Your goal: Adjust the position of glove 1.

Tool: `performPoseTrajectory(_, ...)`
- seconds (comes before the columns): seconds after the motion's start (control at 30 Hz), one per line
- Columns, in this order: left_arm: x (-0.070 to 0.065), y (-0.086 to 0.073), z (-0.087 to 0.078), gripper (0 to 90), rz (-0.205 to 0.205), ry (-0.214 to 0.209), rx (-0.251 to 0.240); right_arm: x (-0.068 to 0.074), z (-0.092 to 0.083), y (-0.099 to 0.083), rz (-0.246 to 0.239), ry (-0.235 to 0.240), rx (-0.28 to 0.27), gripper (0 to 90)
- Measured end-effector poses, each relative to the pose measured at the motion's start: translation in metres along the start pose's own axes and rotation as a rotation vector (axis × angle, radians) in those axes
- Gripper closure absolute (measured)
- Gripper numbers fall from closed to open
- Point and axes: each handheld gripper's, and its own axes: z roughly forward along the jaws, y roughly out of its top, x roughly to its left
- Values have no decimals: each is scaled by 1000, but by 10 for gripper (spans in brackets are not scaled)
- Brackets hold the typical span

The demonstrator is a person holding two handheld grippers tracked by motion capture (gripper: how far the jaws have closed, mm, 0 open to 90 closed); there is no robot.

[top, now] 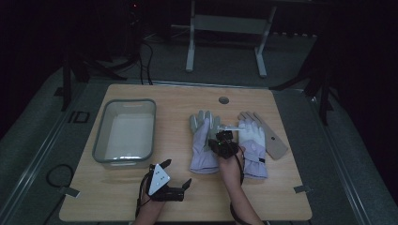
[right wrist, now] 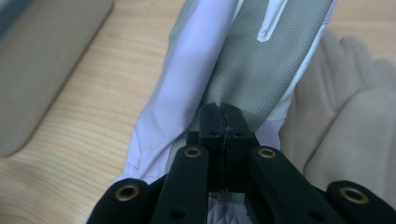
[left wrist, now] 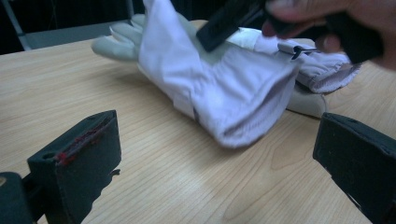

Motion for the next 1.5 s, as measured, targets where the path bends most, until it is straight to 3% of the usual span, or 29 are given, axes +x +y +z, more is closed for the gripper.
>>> performPoseTrajectory(0.07,0,0,0,11,-1,-1,1,-2,8,-5,-10,-17,17,886)
performPoseTrajectory(0.1,0,0,0,11,-2,-3,3,-7,17,-12,9,-14,34,883)
performPoseTrajectory(0.2,0,0,1,11,-4,-2,3,-9,22,-16,6,-15,45,875)
performPoseTrajectory(0.3,-1,0,1,11,3,-4,3,-11,27,-18,-32,-2,52,826)
performPoseTrajectory(0.5,0,0,1,11,-2,-1,0,-11,24,-14,-72,-2,56,739)
performPoseTrajectory(0.57,0,0,1,11,-8,0,-1,-11,17,-7,-110,13,54,624)
performPoseTrajectory(0.77,0,0,1,11,-7,-2,1,-13,3,6,-193,30,36,524)
performPoseTrajectory(0.83,0,0,1,11,-9,-1,0,-21,-9,16,-248,41,39,521)
performPoseTrajectory(0.97,0,0,1,11,-8,-3,1,-30,-20,23,-294,51,46,525)
performPoseTrajectory(1.03,0,0,2,11,-9,-2,0,-40,-30,27,-346,60,79,538)
performPoseTrajectory(1.13,0,0,1,11,-12,-2,-1,-50,-36,28,-372,74,122,557)
performPoseTrajectory(1.23,1,0,1,11,-17,-2,-2,-63,-44,26,-411,43,169,550)
performPoseTrajectory(1.4,0,1,2,11,-9,-2,3,-93,-56,17,-412,2,195,521)
performPoseTrajectory(1.43,0,1,2,11,-9,-2,3,-93,-56,17,-412,2,195,521)
performPoseTrajectory(1.5,0,1,2,11,-6,-1,4,-112,-63,11,-401,-24,194,517)
